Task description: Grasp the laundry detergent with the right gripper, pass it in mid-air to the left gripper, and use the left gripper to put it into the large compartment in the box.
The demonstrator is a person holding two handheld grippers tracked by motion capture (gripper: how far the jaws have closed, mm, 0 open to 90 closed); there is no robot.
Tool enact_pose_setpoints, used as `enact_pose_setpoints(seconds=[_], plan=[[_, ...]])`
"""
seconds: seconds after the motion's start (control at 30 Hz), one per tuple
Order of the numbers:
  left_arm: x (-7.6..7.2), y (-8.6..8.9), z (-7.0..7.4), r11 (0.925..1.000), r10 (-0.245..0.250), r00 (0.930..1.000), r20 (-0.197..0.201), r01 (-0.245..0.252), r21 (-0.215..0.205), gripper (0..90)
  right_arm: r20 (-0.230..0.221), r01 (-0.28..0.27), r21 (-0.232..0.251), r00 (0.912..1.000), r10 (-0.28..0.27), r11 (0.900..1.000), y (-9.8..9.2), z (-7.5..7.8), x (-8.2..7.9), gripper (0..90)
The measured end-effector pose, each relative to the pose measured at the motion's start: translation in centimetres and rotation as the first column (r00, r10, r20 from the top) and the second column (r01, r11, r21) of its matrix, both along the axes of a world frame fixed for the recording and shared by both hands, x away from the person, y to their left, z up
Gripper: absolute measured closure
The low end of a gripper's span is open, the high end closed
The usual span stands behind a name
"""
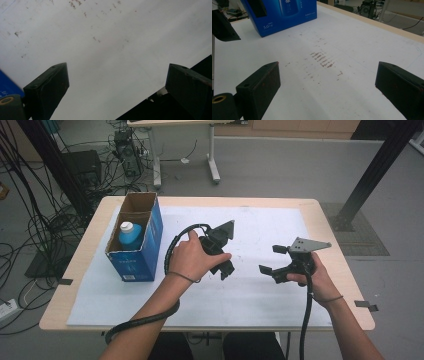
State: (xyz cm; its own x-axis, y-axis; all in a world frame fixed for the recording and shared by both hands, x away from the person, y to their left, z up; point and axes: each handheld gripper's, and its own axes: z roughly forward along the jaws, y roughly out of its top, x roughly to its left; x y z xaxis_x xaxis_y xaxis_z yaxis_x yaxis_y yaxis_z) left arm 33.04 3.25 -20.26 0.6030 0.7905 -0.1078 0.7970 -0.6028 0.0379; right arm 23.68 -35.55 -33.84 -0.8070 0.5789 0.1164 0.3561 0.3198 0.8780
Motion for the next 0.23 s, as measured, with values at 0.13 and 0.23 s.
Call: enact_pose_setpoints(seconds=[0.13, 0.23], plan=[[-0.08, -0.08, -0.03, 1.0, 0.0, 1.0, 0.002, 0.0, -0.005, 5.4, 0.002, 0.001, 0.002, 1.0, -0.001, 1.0, 0.06, 0.02, -0.01, 6.0], [-0.06, -0.07, -0.07, 1.0, 0.001, 1.0, 0.0, -0.001, -0.009, 5.4, 0.003, 0.001, 0.001, 1.0, -0.001, 1.0, 0.08, 0.0, 0.02, 6.0]])
